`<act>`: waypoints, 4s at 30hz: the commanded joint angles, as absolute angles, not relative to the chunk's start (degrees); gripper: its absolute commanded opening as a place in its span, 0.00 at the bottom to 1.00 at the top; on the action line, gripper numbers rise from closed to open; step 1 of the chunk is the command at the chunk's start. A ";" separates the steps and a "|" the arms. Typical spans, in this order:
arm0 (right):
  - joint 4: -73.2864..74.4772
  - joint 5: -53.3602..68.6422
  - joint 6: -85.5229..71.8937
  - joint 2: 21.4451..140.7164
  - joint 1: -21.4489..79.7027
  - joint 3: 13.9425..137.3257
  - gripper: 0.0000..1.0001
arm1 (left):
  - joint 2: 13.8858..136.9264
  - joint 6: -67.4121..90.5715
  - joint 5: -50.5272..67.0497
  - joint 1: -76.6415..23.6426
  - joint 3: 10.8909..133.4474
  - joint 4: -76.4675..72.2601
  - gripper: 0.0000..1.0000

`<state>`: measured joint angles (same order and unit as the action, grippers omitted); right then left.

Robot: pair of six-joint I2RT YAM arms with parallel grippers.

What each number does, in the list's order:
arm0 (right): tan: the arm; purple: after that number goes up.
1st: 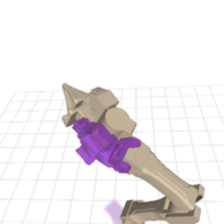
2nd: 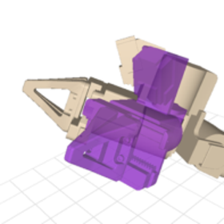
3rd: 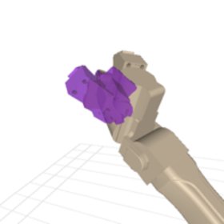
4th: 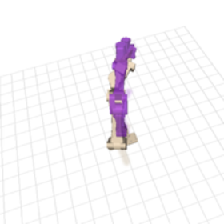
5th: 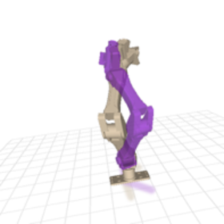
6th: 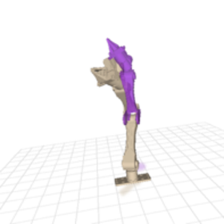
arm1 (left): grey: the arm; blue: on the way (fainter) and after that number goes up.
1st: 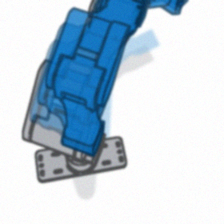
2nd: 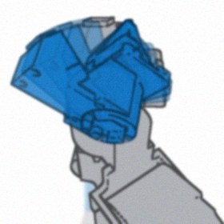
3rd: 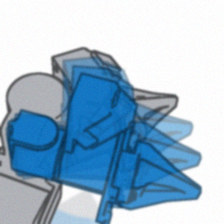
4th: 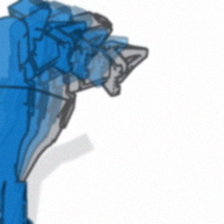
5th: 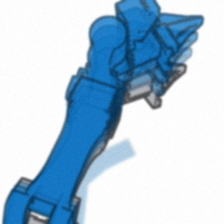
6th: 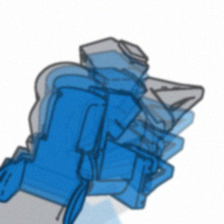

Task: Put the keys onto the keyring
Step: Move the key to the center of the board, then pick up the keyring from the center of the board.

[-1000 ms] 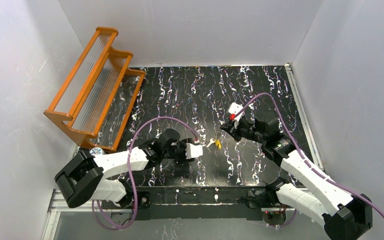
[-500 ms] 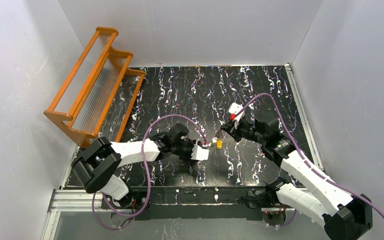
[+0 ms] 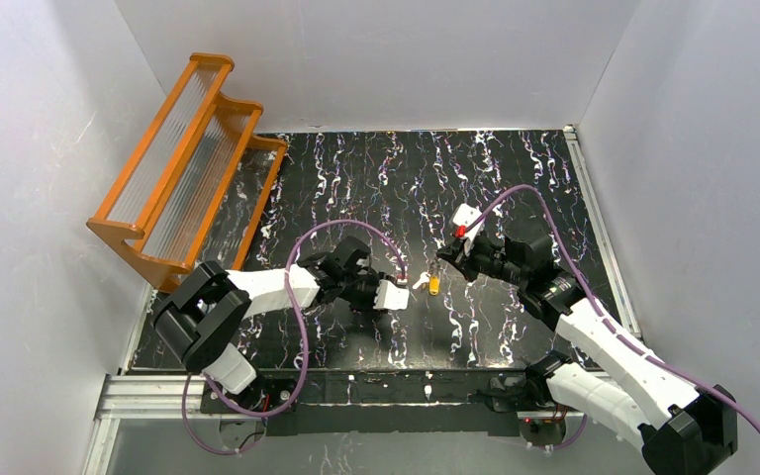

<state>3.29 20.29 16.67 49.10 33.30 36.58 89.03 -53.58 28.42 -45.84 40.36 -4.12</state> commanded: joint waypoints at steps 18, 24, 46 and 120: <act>1.32 21.71 16.26 47.60 33.31 36.30 0.01 | 96.25 -57.11 30.93 -43.55 49.15 8.51 0.02; 1.28 23.17 16.67 47.57 33.31 36.54 0.01 | 93.67 -55.59 28.95 -42.84 50.30 9.77 0.00; 3.61 45.81 20.83 59.99 33.31 44.51 0.01 | 72.95 -25.55 28.71 -37.91 36.05 -6.61 0.00; 3.58 42.58 20.65 58.49 33.31 42.28 0.01 | 80.34 -67.90 33.01 -37.73 39.86 12.77 0.21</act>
